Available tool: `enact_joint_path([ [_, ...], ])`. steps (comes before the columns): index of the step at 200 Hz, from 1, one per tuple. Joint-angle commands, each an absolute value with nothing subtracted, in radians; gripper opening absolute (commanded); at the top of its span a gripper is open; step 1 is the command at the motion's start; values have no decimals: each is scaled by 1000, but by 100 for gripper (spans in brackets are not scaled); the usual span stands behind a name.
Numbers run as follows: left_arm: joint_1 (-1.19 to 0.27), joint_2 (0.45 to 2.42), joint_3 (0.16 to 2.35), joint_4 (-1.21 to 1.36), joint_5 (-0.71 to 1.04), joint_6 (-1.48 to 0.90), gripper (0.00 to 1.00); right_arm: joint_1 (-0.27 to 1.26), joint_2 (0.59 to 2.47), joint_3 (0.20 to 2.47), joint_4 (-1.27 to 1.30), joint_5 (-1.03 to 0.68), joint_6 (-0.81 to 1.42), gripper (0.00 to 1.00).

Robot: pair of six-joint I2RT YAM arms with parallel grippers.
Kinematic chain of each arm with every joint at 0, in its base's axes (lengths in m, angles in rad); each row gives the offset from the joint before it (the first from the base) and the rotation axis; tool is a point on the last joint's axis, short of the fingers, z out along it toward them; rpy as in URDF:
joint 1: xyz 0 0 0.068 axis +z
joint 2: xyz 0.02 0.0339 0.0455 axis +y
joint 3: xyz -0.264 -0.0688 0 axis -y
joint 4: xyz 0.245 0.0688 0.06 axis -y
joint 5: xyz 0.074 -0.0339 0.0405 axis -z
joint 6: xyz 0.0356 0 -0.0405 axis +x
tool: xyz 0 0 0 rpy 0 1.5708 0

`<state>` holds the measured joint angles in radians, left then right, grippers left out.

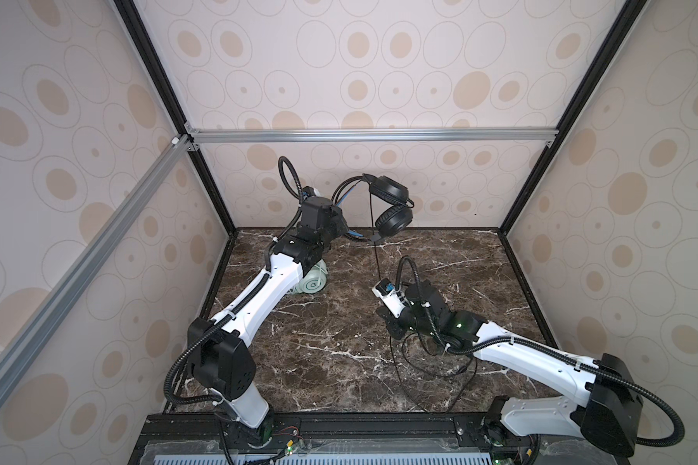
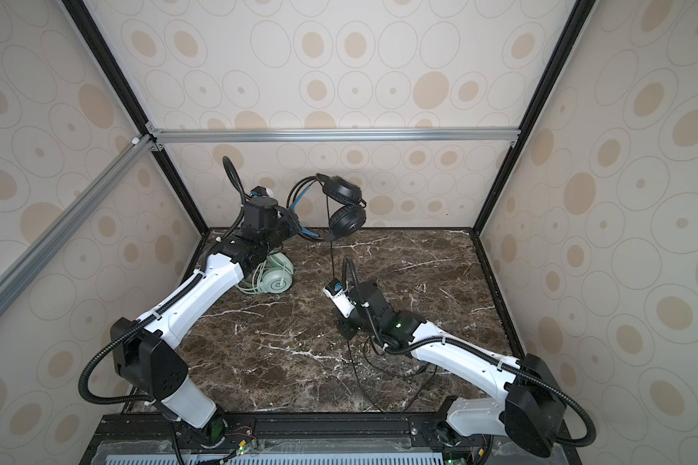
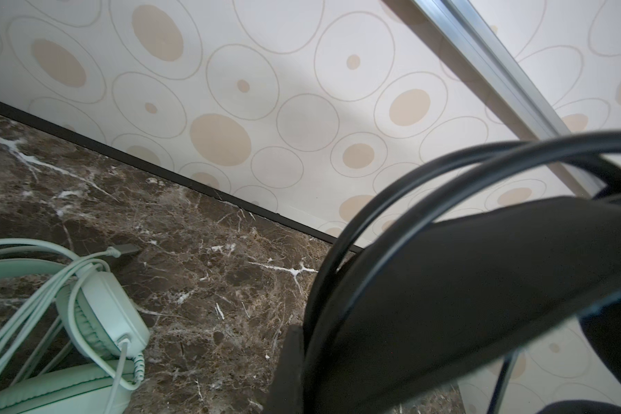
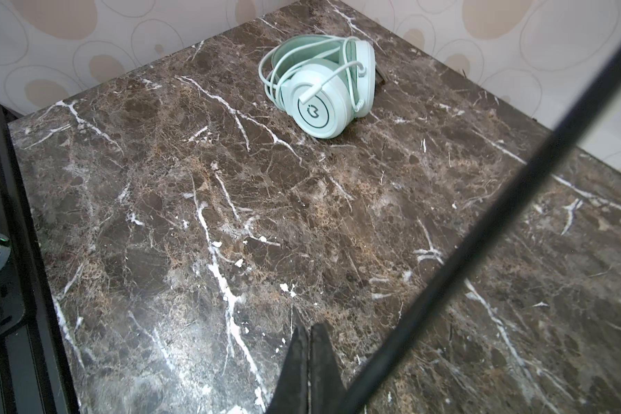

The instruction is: Wrap the headphones

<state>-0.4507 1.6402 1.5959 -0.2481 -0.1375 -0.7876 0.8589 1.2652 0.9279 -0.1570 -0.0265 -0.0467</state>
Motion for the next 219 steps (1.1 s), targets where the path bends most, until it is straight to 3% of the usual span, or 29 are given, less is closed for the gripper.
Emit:
enact_joint_path([
  [1, -464, 1635, 1667, -212, -211, -758, 0, 872, 1255, 999, -223, -29, -116, 0],
  [107, -590, 1638, 1657, -315, -408, -510, 0, 874, 1349, 1349, -396, -15, -238, 0],
  [219, -660, 1500, 1476, -354, -489, -239, 0, 776, 1493, 1717, -726, 46, -321, 0],
])
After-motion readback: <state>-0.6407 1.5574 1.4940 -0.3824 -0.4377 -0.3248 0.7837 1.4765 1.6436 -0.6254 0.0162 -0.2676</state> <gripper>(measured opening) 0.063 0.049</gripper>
